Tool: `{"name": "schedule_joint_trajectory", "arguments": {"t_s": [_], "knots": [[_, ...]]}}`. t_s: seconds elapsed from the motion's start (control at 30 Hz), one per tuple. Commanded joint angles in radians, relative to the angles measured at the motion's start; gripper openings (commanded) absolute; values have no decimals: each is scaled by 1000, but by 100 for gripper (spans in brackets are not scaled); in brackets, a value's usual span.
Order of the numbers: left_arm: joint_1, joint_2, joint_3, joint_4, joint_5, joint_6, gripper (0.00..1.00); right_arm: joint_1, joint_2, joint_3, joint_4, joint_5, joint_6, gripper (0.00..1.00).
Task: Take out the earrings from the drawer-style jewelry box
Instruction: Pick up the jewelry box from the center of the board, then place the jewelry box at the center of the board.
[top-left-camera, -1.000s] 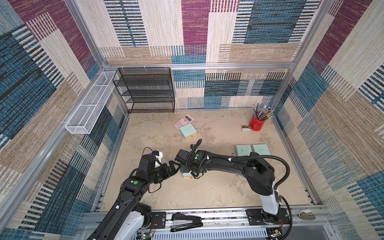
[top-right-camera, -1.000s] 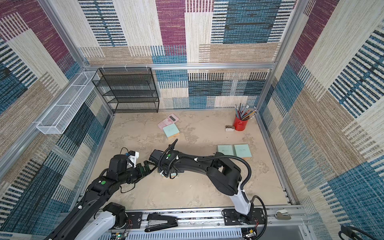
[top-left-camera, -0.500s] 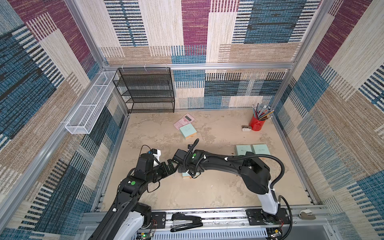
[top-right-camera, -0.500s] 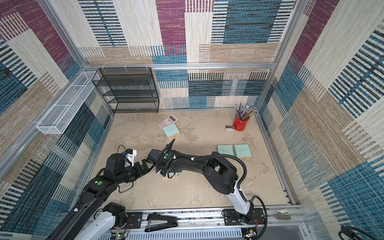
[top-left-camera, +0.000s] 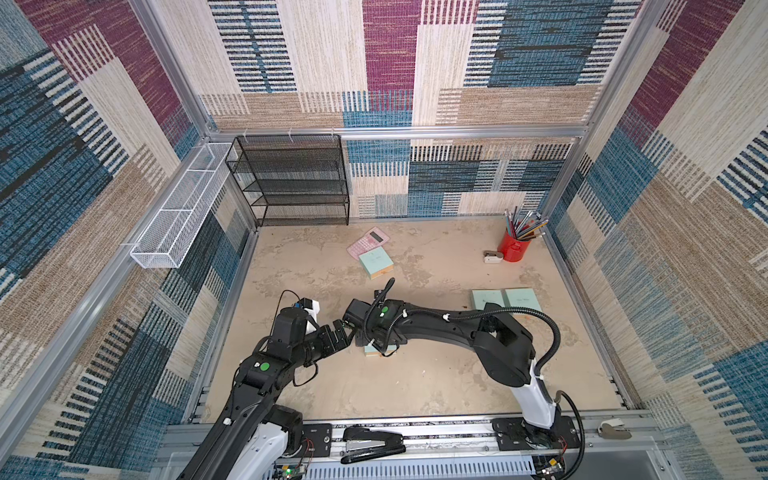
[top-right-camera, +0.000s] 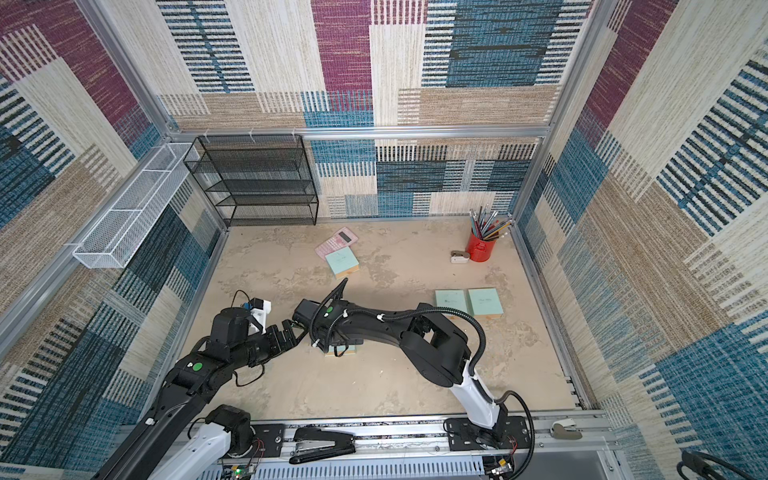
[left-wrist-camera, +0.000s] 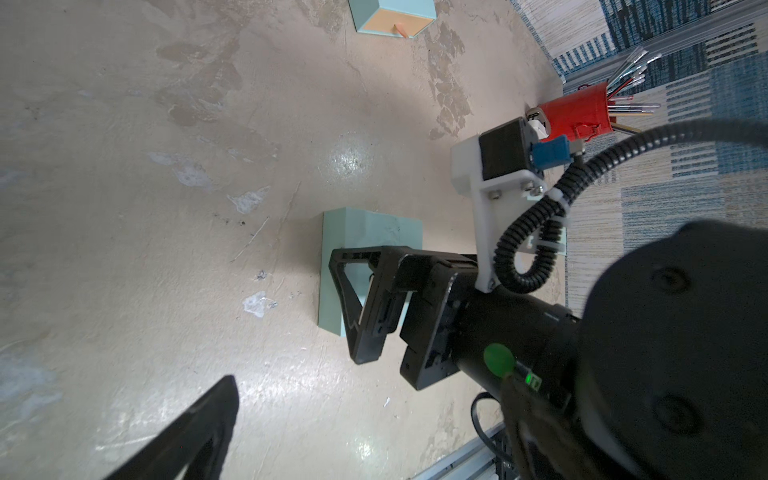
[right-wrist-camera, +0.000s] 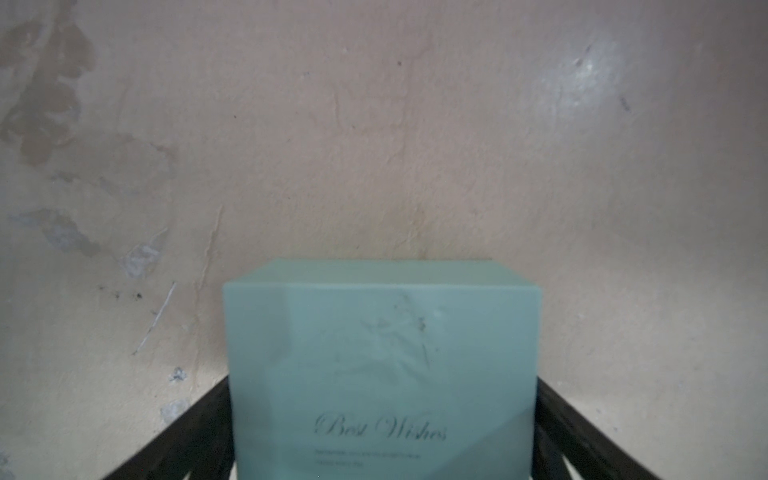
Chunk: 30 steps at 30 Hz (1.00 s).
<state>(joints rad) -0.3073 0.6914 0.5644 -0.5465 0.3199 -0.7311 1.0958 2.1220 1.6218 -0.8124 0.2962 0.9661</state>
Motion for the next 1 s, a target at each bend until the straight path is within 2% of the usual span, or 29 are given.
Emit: {"name": "schedule_joint_trajectory", "arguments": {"t_s": [0.0, 0.27, 0.47, 0.57, 0.77, 0.87, 0.97], "knots": [[1, -2, 0, 19, -4, 25, 99, 1, -13, -9, 10, 26, -22, 100], [1, 2, 9, 4, -4, 32, 98, -1, -171, -199, 207, 39, -151, 93], [1, 7, 27, 9, 16, 49, 98, -47, -281, -279, 234, 53, -226, 90], [0, 10, 44, 38, 82, 83, 98, -118, -356, -336, 253, 46, -302, 90], [-16, 10, 104, 129, 252, 124, 98, -335, -530, -520, 356, -3, -446, 88], [-56, 4, 116, 211, 311, 117, 98, -434, -580, -580, 407, -61, -508, 87], [-118, 23, 141, 270, 327, 131, 99, -491, -576, -590, 408, -67, -555, 87]]}}
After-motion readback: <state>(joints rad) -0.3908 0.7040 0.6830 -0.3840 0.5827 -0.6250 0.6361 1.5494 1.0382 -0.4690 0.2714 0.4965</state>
